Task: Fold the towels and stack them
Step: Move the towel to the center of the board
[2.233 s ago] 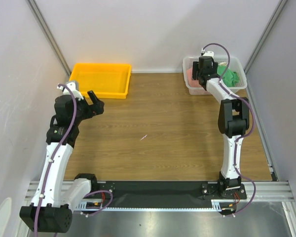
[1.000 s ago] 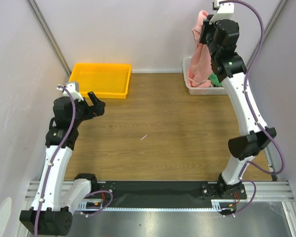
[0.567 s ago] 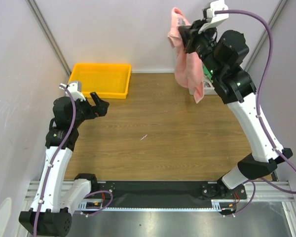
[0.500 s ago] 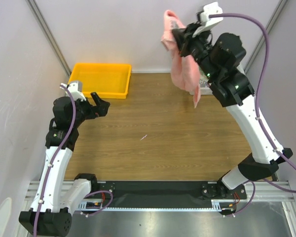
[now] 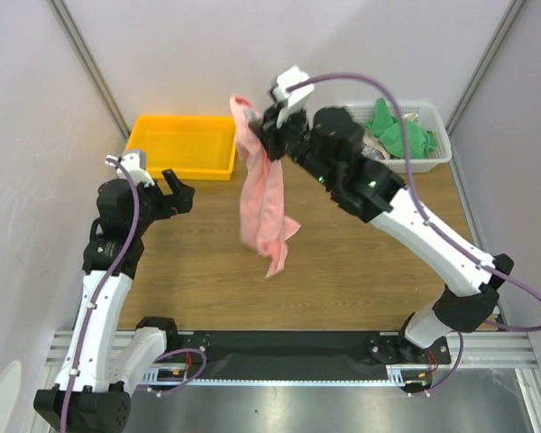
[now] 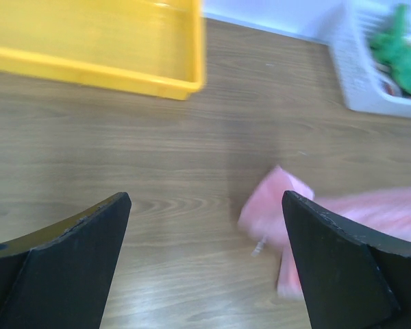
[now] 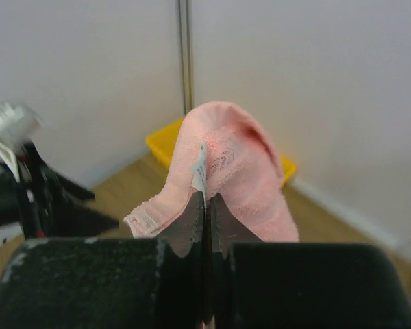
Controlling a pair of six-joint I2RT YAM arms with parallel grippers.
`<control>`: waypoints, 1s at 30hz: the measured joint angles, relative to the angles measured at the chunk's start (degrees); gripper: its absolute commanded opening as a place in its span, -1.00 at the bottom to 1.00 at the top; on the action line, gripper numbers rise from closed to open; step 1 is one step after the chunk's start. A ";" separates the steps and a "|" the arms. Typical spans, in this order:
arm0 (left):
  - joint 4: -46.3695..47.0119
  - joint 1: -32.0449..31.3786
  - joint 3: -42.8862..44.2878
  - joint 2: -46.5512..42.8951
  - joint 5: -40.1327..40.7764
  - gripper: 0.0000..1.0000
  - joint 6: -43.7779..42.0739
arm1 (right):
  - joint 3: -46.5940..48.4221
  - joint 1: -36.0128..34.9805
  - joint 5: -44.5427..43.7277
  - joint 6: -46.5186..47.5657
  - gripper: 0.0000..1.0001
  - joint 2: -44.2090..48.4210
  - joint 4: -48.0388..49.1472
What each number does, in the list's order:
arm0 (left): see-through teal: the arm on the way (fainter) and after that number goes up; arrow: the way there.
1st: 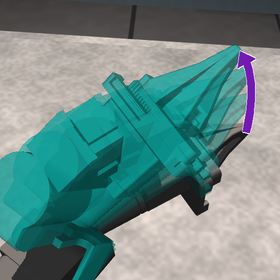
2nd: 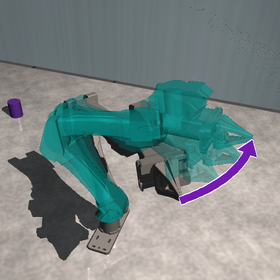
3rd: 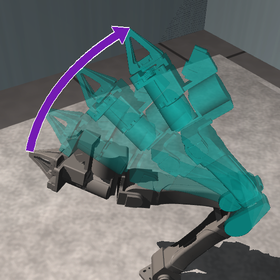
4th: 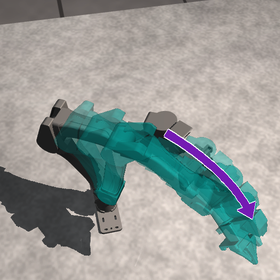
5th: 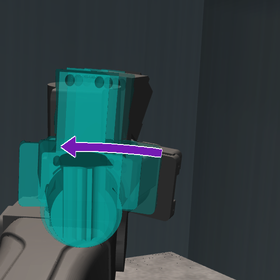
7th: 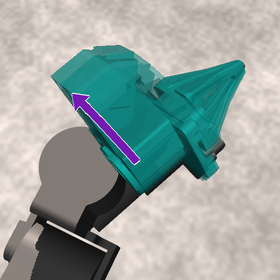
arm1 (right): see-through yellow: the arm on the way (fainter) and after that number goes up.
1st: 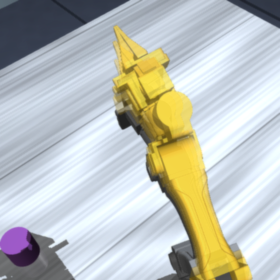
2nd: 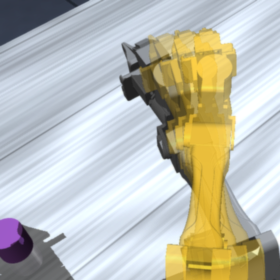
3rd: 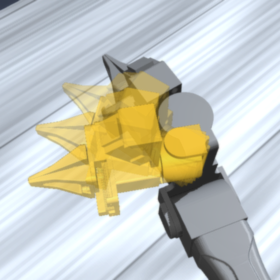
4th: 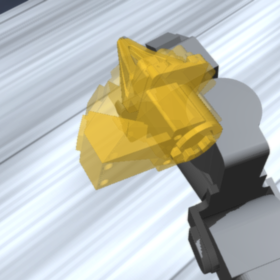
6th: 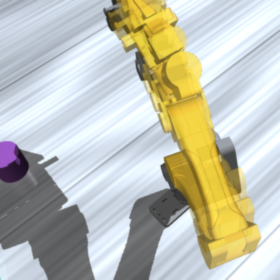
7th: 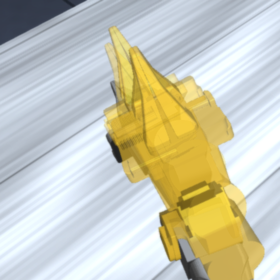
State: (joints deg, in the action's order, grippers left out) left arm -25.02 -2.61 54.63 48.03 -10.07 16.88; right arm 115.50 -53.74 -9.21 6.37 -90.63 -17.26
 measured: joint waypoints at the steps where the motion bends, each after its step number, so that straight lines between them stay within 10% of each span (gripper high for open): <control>1: -0.44 -0.09 0.02 -0.04 2.34 1.00 0.02 | -4.22 0.02 -0.46 -0.98 -1.00 0.76 0.72; 13: -2.64 -0.68 0.00 0.63 7.30 0.99 0.35 | -45.90 5.88 3.50 -19.78 -1.00 6.78 3.48; 21: 4.37 -3.87 -2.56 2.21 -12.37 1.00 -0.46 | -55.54 14.84 7.23 -31.17 -1.00 8.90 9.86; 30: 12.59 -24.48 -3.23 8.33 -7.34 0.84 4.68 | -55.95 15.89 9.99 -35.08 -1.00 8.33 15.74</control>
State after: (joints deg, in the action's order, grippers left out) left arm -12.43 -27.09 51.40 56.36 -17.41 21.56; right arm 59.55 -37.85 0.78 -28.71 -82.30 -1.52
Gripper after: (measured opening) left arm 0.953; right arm 0.035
